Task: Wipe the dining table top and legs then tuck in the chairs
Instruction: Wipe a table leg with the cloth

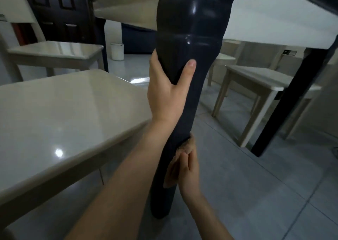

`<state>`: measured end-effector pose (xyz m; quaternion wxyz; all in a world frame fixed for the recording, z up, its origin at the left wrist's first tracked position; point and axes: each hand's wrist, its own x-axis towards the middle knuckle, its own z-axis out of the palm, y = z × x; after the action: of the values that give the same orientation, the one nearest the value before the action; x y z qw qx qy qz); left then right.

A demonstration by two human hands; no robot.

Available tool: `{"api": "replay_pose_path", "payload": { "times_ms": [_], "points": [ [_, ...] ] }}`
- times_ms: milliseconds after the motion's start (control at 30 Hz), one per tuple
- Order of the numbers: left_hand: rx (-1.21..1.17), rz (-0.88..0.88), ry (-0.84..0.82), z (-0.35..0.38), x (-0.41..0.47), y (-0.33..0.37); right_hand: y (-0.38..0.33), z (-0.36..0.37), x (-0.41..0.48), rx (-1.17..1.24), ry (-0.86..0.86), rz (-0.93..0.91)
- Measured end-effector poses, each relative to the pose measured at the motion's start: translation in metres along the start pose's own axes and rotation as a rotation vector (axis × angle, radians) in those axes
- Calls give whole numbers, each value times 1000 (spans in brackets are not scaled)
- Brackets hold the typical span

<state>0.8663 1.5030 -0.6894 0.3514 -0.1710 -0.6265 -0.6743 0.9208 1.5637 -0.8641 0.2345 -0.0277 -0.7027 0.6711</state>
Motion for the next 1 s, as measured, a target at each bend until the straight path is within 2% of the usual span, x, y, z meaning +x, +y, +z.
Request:
{"api": "replay_pose_path", "payload": {
  "times_ms": [100, 167, 300, 400, 500, 567, 733, 900, 1000],
  "points": [
    [-13, -16, -5, 0, 1, 1, 36, 1, -20, -66, 42, 111],
    [-36, 1, -1, 0, 0, -1, 57, -4, -31, -77, 10, 187],
    [-50, 11, 9, -1, 2, -2, 104, -14, -52, -290, -78, 428],
    [-43, -1, 7, -2, 1, 0, 106, -16, -60, -342, -95, 591],
    [20, -30, -71, -8, 5, 7, 58, -22, -53, -246, 20, 706],
    [103, -95, -118, -14, 4, 17, 20, -32, -50, -254, 54, 680],
    [265, -467, -327, -38, 8, 62, -107, -64, -39, -149, 123, 709],
    [437, -802, -478, -57, 16, 156, -271, -108, -33, -5, 141, 819],
    [446, -958, -596, -71, 30, 249, -395, -124, -30, -21, 115, 830]
  ]
}}
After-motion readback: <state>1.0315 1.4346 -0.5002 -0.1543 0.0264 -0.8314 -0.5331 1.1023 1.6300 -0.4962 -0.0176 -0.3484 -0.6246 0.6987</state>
